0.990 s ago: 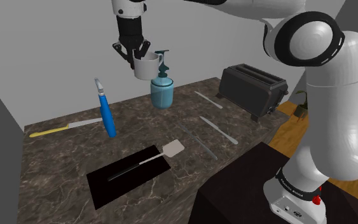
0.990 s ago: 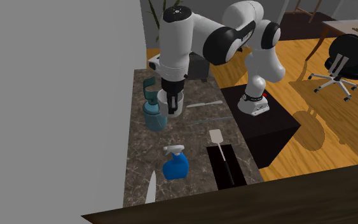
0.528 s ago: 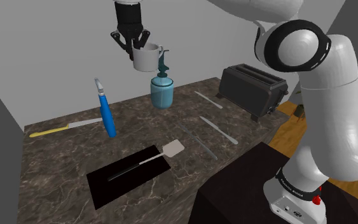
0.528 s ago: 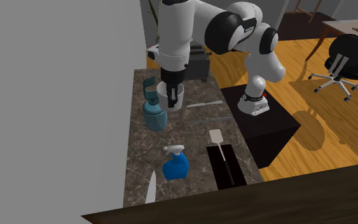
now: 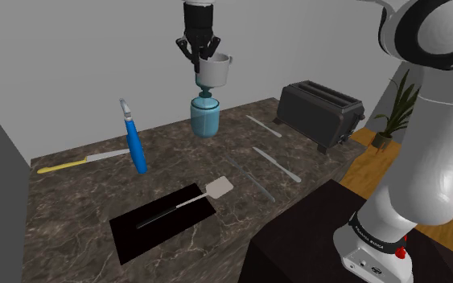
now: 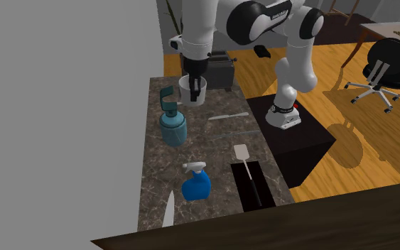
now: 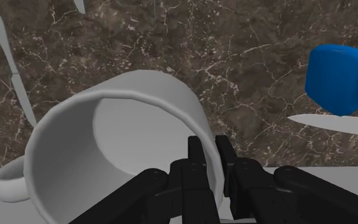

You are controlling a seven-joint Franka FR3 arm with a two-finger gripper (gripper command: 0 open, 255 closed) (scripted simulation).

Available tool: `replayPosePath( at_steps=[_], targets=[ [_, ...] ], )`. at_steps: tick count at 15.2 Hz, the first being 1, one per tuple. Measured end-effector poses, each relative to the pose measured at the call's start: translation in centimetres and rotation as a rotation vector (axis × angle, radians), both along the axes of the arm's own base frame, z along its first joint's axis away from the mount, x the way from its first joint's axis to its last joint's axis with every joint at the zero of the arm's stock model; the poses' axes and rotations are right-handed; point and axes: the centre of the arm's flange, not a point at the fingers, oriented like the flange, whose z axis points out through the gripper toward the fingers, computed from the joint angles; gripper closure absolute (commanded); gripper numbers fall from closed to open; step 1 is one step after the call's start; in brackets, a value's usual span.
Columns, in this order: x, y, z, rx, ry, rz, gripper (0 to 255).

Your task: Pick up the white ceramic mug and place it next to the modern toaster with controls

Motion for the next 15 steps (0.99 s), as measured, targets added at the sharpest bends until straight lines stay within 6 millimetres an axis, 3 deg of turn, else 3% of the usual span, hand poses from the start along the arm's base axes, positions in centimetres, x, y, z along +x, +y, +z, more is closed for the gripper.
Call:
replayPosePath(
  at_steps=[15],
  targets=[
    [-6.8,-18.7,-0.4,0.000,0.001,-0.001,255]
  ],
)
